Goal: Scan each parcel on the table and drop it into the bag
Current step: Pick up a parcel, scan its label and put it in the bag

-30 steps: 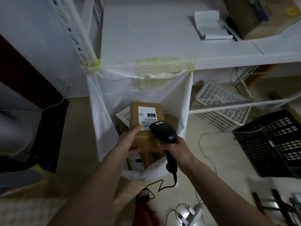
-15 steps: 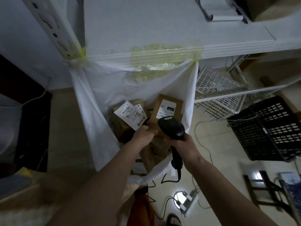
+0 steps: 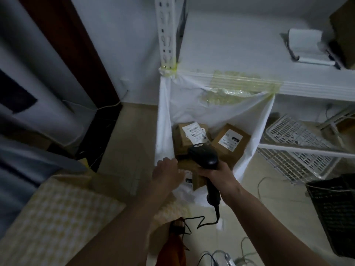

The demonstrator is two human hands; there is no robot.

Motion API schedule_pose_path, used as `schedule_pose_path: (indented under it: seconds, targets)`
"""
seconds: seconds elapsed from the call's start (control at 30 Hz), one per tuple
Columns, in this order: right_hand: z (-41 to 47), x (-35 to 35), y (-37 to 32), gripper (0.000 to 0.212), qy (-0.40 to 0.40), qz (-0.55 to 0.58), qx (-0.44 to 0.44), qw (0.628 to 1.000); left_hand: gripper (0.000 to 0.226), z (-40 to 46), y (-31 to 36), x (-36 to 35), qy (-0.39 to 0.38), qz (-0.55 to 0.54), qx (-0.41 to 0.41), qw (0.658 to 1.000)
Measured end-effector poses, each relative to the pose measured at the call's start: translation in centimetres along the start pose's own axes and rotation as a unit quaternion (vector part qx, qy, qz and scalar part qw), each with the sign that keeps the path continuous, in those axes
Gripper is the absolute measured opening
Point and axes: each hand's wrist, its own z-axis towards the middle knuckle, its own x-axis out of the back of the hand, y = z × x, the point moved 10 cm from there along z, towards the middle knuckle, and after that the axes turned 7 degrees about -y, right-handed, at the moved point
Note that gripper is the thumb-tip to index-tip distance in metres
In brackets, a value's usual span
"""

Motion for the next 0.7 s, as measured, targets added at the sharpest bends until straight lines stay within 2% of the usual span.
schedule_pose_path:
  seconds: [0.07,0.23,0.33,0.43,0.53,0.7]
  targets:
    - [-2.0,-2.0,0.1,0.017,-0.035,-0.017,0.01,0.999,0.049,-3.5,-2.0,-0.2,0.018,-0.018,0.027,0.999]
    - [-7.2,-6.8,1.8,0.008,-0.111,-0.085,0.028,0.99,0.039,-13.4,-6.7,-2.2,0.084,-0.042,0.095,0.991]
    - [-10.7,-10.3,2.8,0.011,-0.162,-0.126,0.045,0.978,0.038,-19.8,-10.1,-4.3,0.118,-0.091,0.154,0.977]
    - [-14.7,-14.3,4.0,0.013,-0.213,-0.159,0.051,0.963,0.049,-26.1,-13.5,-7.2,0.137,-0.103,0.198,0.965]
    - [-18.8,-19.2,5.4,0.008,-0.283,-0.17,0.052,0.942,0.056,-32.3,-17.2,-10.7,0.141,-0.136,0.257,0.947]
    - [-25.6,-26.6,8.3,0.022,-0.387,-0.227,0.069,0.891,0.056,-42.6,-21.8,-15.1,0.158,-0.173,0.346,0.908]
